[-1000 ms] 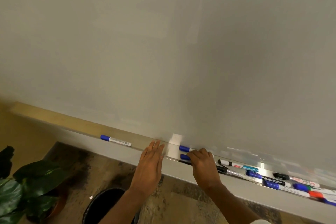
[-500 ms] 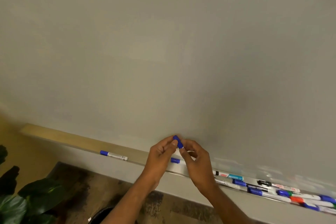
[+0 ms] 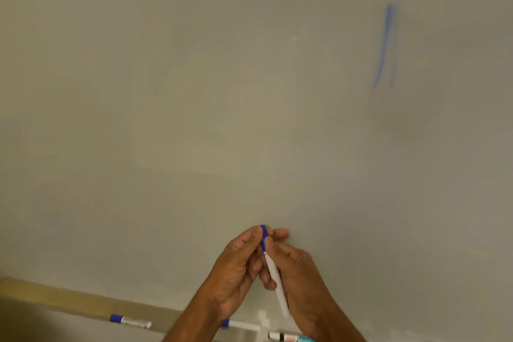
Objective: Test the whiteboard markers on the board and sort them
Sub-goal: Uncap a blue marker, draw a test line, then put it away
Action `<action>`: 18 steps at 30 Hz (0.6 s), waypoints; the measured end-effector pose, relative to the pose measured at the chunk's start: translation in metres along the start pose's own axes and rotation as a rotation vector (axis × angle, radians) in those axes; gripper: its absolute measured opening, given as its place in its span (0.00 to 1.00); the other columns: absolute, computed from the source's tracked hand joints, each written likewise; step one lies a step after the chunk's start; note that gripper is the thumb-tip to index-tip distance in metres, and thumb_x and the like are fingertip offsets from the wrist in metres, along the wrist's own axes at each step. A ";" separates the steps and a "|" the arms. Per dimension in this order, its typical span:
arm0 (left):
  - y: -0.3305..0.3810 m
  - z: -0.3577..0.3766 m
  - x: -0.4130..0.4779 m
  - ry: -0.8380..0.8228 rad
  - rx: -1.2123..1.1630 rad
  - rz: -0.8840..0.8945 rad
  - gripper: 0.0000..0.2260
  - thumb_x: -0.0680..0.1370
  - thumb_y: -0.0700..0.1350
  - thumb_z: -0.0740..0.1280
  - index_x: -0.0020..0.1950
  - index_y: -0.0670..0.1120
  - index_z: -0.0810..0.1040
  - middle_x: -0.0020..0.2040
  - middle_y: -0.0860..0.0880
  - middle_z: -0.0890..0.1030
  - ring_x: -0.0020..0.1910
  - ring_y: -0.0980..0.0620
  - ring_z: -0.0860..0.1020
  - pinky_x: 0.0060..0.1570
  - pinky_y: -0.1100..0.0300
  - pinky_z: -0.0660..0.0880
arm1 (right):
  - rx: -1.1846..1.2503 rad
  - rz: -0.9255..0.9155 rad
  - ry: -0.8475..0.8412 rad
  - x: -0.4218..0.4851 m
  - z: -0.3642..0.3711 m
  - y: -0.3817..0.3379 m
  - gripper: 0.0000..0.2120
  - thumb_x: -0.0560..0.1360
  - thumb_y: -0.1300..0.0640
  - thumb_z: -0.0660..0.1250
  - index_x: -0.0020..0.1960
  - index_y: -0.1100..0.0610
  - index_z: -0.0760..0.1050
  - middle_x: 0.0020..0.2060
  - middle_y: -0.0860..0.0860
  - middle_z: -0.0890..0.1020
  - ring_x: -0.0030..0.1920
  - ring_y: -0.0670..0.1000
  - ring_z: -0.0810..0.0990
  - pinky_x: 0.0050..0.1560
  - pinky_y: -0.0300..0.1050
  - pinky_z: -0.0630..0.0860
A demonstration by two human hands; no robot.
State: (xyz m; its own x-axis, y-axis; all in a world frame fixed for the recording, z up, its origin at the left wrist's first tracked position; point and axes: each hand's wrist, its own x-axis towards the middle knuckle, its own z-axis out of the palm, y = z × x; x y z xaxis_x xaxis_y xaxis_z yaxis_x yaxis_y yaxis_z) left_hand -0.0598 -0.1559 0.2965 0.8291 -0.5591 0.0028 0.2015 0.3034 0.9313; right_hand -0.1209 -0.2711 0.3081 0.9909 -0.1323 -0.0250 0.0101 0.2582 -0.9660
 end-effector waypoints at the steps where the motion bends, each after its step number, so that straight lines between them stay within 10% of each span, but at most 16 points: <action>1: 0.007 0.011 -0.001 -0.025 0.008 0.008 0.22 0.83 0.49 0.61 0.66 0.31 0.74 0.60 0.39 0.84 0.27 0.51 0.78 0.30 0.55 0.79 | 0.026 0.001 -0.022 -0.004 -0.003 -0.010 0.21 0.74 0.44 0.66 0.37 0.62 0.81 0.31 0.58 0.78 0.28 0.50 0.72 0.27 0.40 0.66; 7: 0.046 0.057 -0.002 -0.100 -0.034 0.098 0.20 0.84 0.46 0.60 0.65 0.29 0.73 0.61 0.34 0.82 0.39 0.51 0.85 0.41 0.59 0.82 | 0.024 -0.012 -0.005 -0.018 -0.016 -0.059 0.22 0.75 0.41 0.65 0.35 0.59 0.79 0.26 0.54 0.73 0.22 0.47 0.64 0.22 0.36 0.57; 12: 0.082 0.067 0.010 0.003 -0.103 0.224 0.15 0.83 0.46 0.61 0.60 0.34 0.75 0.58 0.34 0.83 0.63 0.39 0.81 0.66 0.37 0.74 | 0.014 -0.048 0.098 -0.025 -0.006 -0.073 0.23 0.74 0.40 0.67 0.38 0.61 0.78 0.25 0.56 0.69 0.20 0.48 0.60 0.23 0.34 0.55; 18: 0.128 0.064 0.027 0.135 -0.149 0.412 0.13 0.82 0.46 0.65 0.59 0.37 0.78 0.51 0.37 0.86 0.54 0.41 0.85 0.51 0.54 0.84 | 0.082 -0.221 0.018 -0.031 0.001 -0.104 0.15 0.77 0.54 0.64 0.58 0.63 0.80 0.34 0.61 0.78 0.28 0.50 0.71 0.25 0.40 0.65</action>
State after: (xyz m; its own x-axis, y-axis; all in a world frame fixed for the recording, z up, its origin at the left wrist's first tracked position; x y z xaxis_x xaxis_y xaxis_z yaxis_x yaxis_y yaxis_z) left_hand -0.0449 -0.1820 0.4391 0.9144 -0.2658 0.3053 -0.0949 0.5924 0.8001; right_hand -0.1525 -0.2927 0.4095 0.9609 -0.2106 0.1796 0.2380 0.2974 -0.9246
